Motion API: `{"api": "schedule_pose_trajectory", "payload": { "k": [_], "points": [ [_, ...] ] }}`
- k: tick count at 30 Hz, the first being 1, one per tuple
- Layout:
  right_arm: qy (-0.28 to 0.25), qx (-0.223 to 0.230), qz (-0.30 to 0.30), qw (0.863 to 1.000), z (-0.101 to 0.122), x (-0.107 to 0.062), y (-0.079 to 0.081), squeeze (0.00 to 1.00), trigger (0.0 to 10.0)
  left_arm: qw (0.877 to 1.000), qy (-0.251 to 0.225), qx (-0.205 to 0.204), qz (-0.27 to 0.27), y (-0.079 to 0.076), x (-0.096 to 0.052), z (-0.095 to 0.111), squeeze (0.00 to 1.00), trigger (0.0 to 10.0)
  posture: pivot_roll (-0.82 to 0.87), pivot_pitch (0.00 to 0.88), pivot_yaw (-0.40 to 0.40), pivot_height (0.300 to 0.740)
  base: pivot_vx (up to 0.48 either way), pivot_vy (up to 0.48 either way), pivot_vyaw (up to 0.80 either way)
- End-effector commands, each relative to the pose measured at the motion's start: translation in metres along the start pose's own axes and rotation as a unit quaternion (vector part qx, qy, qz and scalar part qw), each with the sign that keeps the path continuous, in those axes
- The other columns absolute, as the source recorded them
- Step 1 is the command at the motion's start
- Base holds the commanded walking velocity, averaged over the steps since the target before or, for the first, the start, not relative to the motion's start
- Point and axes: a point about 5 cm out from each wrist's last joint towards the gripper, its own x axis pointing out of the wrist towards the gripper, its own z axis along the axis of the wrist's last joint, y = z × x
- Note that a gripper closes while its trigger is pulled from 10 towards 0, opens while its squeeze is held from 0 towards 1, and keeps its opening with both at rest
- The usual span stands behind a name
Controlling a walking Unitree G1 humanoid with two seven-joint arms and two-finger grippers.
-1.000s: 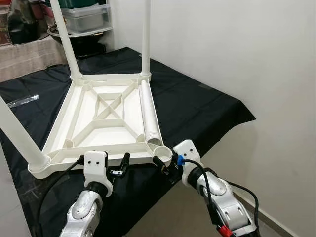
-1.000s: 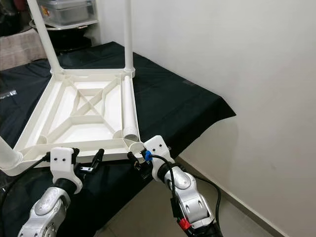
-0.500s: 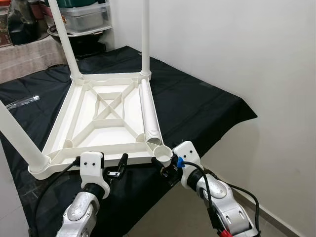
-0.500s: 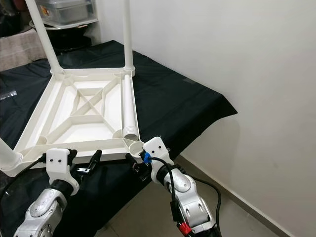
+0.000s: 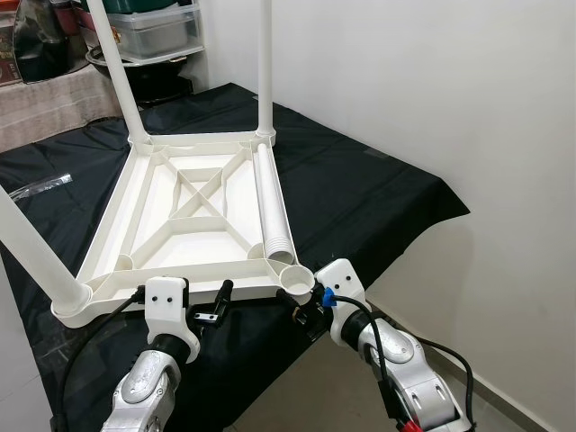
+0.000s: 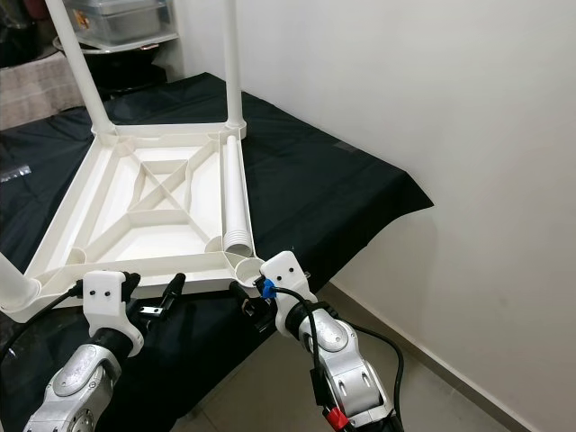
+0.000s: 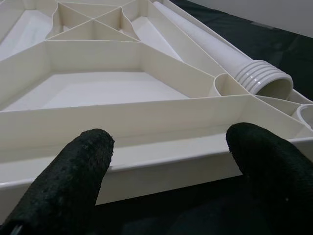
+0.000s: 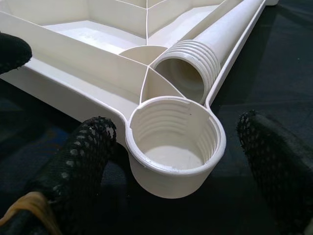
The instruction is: Building children table
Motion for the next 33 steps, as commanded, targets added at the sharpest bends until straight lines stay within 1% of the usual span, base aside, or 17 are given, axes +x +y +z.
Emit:
{"api": "schedule_pose_trajectory", "payload": {
  "k": [1,20,22,23,24,25,26,27,33],
  "points": [
    [-0.002,0.008,0.010,1.000,0.001,-0.001,0.004,0.00,10.0,1.000,0.008,-0.004,0.006,0.003,-0.003,-0.001,0.00,10.0,-0.10,0.036,-0.008,0.740,0.000,0.000,0.00],
    [-0.005,0.019,0.016,1.000,0.002,0.000,0.006,0.00,10.0,1.000,0.013,-0.001,0.002,0.004,-0.002,-0.002,0.00,10.0,-0.10,0.025,0.006,0.740,0.000,0.000,0.00],
    [-0.008,0.026,0.013,1.000,0.002,-0.001,0.004,0.00,10.0,1.000,0.013,0.001,0.000,0.004,-0.002,-0.002,0.00,10.0,-0.10,0.025,0.007,0.740,0.000,0.000,0.00],
    [-0.014,0.038,0.007,0.999,0.003,-0.001,0.002,0.00,10.0,1.000,0.014,0.005,-0.002,0.004,-0.001,-0.001,0.00,10.0,-0.10,0.023,0.007,0.740,0.000,0.000,0.00],
    [-0.014,0.038,0.007,0.999,0.003,-0.001,0.002,0.00,10.0,1.000,0.014,0.005,-0.002,0.004,-0.001,-0.001,0.00,10.0,-0.10,0.023,0.007,0.740,0.000,0.000,0.00],
    [-0.020,0.054,-0.003,0.998,0.004,-0.002,-0.002,0.00,10.0,1.000,0.013,0.008,-0.004,0.004,0.000,0.000,0.00,10.0,-0.10,0.021,0.008,0.740,0.000,0.000,0.00],
    [-0.020,0.054,-0.003,0.998,0.004,-0.002,-0.002,0.00,10.0,1.000,0.013,0.008,-0.004,0.004,0.000,0.000,0.00,10.0,-0.10,0.021,0.008,0.740,0.000,0.000,0.00],
    [-0.025,0.071,-0.010,0.997,0.005,-0.002,-0.005,0.00,10.0,1.000,0.011,0.011,-0.005,0.004,0.001,0.002,0.00,10.0,-0.10,0.019,0.006,0.740,0.000,0.000,0.00],
    [-0.031,0.092,-0.018,0.995,0.006,-0.001,-0.011,0.00,10.0,1.000,0.005,0.020,-0.005,0.003,0.003,0.005,0.00,10.0,-0.10,0.009,0.004,0.740,0.000,0.000,0.00]
  ]
}}
